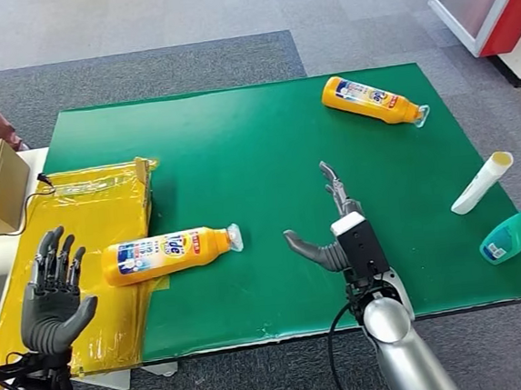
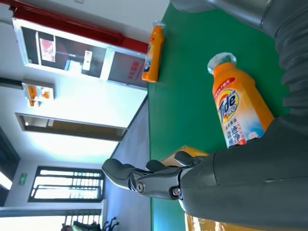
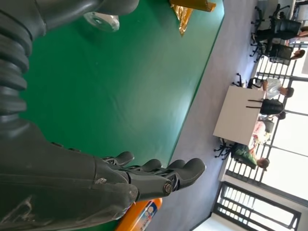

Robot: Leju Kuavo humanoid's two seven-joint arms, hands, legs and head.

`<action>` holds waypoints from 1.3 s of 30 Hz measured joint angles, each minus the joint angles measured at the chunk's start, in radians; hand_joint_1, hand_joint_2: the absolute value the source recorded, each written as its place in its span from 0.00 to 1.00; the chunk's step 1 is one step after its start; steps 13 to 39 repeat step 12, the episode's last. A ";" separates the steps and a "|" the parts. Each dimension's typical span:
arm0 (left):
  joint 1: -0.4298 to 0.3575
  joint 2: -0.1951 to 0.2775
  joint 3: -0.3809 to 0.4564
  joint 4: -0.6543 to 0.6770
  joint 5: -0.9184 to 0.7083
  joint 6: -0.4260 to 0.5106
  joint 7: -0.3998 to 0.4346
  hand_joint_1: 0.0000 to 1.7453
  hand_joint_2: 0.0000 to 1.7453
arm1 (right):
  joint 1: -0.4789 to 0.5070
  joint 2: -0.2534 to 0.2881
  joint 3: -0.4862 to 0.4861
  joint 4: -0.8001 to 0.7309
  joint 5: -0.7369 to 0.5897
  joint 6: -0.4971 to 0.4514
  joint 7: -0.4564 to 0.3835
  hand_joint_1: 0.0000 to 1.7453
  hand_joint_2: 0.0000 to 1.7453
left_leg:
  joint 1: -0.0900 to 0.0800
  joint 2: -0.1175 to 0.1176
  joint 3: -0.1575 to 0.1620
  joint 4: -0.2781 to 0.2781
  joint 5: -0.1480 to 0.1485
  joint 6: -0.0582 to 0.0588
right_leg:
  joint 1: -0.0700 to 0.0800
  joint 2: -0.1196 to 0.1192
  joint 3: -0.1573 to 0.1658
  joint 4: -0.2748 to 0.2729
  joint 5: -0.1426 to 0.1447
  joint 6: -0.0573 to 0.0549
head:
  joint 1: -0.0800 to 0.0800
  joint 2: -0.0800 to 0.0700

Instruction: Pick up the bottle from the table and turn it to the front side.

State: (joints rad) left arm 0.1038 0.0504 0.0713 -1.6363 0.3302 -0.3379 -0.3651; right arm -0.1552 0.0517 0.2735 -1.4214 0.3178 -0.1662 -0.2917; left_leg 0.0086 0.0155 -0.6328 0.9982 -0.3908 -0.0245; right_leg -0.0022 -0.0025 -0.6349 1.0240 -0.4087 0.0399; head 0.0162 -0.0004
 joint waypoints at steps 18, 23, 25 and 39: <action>0.027 -0.017 0.039 -0.069 0.089 -0.015 -0.003 0.00 1.00 | 0.011 -0.007 0.000 -0.003 0.004 -0.005 -0.003 0.00 1.00 | 0.000 0.000 0.000 0.000 0.000 0.000 | 0.000 0.000 0.000 0.000 0.000 0.000 | 0.000 0.000; 0.027 -0.017 0.039 -0.069 0.089 -0.015 -0.003 0.00 1.00 | 0.011 -0.007 0.000 -0.003 0.004 -0.005 -0.003 0.00 1.00 | 0.000 0.000 0.000 0.000 0.000 0.000 | 0.000 0.000 0.000 0.000 0.000 0.000 | 0.000 0.000; 0.027 -0.017 0.039 -0.069 0.089 -0.015 -0.003 0.00 1.00 | 0.011 -0.007 0.000 -0.003 0.004 -0.005 -0.003 0.00 1.00 | 0.000 0.000 0.000 0.000 0.000 0.000 | 0.000 0.000 0.000 0.000 0.000 0.000 | 0.000 0.000; 0.027 -0.017 0.039 -0.069 0.089 -0.015 -0.003 0.00 1.00 | 0.011 -0.007 0.000 -0.003 0.004 -0.005 -0.003 0.00 1.00 | 0.000 0.000 0.000 0.000 0.000 0.000 | 0.000 0.000 0.000 0.000 0.000 0.000 | 0.000 0.000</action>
